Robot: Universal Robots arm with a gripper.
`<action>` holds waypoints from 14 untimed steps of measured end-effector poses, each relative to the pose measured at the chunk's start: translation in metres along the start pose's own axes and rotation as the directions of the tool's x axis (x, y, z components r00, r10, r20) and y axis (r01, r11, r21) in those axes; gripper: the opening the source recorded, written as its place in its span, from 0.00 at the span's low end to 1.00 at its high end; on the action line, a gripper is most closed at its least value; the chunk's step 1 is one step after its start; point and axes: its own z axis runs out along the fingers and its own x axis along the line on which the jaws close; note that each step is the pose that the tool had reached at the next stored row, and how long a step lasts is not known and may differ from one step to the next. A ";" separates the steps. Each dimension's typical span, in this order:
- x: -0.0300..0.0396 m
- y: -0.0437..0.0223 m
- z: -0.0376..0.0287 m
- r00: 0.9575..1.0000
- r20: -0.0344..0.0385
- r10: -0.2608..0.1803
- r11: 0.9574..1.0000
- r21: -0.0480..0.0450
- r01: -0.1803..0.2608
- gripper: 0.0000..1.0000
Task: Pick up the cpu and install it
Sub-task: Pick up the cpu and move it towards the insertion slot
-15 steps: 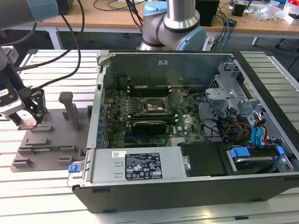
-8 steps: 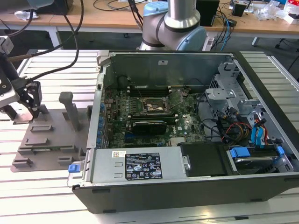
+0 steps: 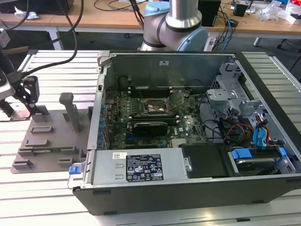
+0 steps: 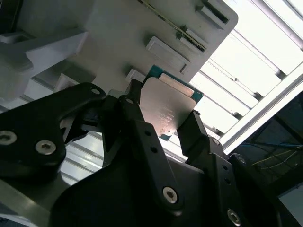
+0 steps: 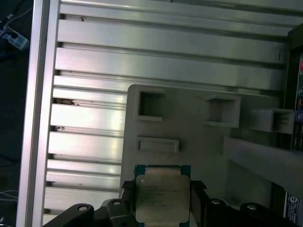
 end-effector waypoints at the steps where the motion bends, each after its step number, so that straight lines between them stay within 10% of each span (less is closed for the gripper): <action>1: 0.0000 0.0000 -0.0012 1.000 0.000 0.000 1.000 0.000 0.000 0.55; 14: -0.0007 -0.0004 -0.0292 1.000 0.000 0.000 1.000 0.002 0.000 0.55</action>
